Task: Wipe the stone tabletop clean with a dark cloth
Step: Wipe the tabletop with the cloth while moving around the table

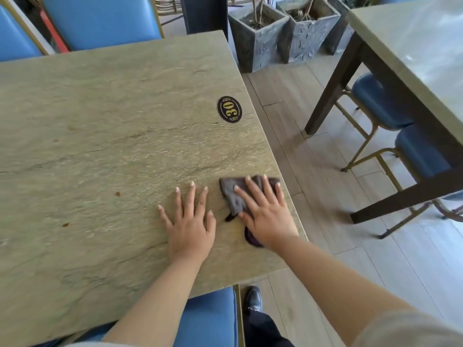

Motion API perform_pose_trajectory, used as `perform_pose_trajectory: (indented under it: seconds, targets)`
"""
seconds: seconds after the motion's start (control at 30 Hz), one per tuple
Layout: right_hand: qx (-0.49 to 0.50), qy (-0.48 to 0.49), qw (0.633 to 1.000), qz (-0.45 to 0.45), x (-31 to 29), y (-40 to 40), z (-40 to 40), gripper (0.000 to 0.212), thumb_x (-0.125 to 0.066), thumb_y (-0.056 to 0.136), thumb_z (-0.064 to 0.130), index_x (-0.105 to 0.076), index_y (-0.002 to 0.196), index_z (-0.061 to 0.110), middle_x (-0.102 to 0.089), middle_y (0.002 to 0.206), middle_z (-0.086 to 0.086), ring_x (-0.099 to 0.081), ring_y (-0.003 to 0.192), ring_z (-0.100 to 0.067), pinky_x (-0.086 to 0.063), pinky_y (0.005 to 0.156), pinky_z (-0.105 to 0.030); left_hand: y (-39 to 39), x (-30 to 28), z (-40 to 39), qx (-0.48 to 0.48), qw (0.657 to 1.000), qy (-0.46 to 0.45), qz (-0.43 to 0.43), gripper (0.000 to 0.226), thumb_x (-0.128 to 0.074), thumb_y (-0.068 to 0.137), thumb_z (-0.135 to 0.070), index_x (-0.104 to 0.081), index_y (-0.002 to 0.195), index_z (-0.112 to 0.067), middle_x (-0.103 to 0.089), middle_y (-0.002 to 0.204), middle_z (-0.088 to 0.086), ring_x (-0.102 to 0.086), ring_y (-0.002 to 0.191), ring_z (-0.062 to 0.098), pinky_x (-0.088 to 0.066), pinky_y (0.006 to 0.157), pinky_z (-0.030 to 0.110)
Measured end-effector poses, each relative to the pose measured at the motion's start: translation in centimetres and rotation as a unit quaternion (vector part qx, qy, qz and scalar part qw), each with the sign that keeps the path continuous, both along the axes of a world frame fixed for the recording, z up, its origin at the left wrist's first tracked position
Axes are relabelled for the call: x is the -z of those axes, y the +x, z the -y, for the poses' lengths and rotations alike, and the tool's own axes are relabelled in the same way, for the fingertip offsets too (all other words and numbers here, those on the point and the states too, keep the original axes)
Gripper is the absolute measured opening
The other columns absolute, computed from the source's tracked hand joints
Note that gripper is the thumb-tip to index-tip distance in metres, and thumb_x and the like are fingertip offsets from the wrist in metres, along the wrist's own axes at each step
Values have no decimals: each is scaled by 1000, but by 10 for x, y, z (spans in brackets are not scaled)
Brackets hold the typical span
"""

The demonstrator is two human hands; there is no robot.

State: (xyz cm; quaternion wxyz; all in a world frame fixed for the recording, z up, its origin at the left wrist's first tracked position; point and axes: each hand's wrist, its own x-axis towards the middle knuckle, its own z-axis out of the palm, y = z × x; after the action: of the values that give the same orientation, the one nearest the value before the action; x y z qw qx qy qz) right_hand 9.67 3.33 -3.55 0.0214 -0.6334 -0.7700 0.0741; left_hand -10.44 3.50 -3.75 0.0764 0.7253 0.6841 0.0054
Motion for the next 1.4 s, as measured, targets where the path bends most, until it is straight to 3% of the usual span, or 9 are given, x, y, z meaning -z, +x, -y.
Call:
perform_pose_trajectory:
  seconds: [0.13,0.4,0.5,0.63,0.7,0.83,0.93,1.23,1.4]
  targets:
    - [85,-28,996,-3,-5,11,-54,58,-20,97,56,-10,151,38,-5,161,4,8,148,-26,5,118,-49,0,0,0,-2,1000,-4,0,60,-7,95,-49,-3,154,-39,9,163,-10,13,150,22,5,115,64]
    - [202,14,979,-26,2,-40,46,67,-30,90,49,-33,147,15,-26,155,-15,-12,144,-41,-6,114,-59,-4,-1,-2,-8,999,-2,31,58,-11,94,-46,-16,152,-43,-2,163,-15,5,150,17,8,117,56]
    - [97,5,995,-30,0,-75,59,66,-31,91,51,-31,149,19,-26,156,-14,-10,144,-43,-6,113,-61,-11,-7,-10,-53,981,27,186,49,-28,96,-34,-47,141,-34,-31,156,-14,-17,148,11,0,120,46]
    - [-269,27,963,10,0,-70,16,58,-31,96,49,-20,150,31,-20,159,-2,-6,147,-31,-6,114,-53,-45,-22,-21,-117,949,82,281,34,-45,92,-17,-68,117,-15,-58,134,2,-50,127,21,-38,107,38]
    - [-195,33,980,3,0,-65,-15,57,-30,95,48,-21,150,33,-19,159,2,-5,148,-25,-4,116,-49,-72,-28,-20,-135,951,110,255,32,-46,90,-17,-70,112,-13,-61,126,5,-54,120,24,-42,102,37]
    - [174,-7,984,-43,-3,-103,-40,61,-28,97,47,-11,153,28,-3,161,0,11,147,-27,10,116,-50,-139,-33,-7,-150,966,136,162,31,-59,87,-6,-68,116,-12,-58,125,8,-56,116,27,-46,96,40]
    - [236,-24,970,-55,-11,-165,-31,67,-31,97,45,-3,153,21,3,161,-6,14,146,-32,13,114,-55,-192,-30,2,-166,968,138,131,38,-62,85,-6,-63,122,-9,-55,129,12,-54,120,30,-45,98,43]
    - [173,-29,980,-93,-13,-348,-49,64,-23,99,41,4,153,20,12,160,-2,20,145,-24,18,115,-47,-324,-7,13,-143,977,107,113,48,-33,102,-31,-41,145,-12,-37,154,4,-29,143,19,-23,117,37]
    - [-56,-62,968,-238,-21,-429,-56,52,-33,99,24,-26,150,22,-18,159,7,2,147,-6,13,116,-26,-375,-4,-7,-131,968,144,157,55,-25,97,-31,-46,140,-3,-46,146,12,-40,137,26,-30,115,41]
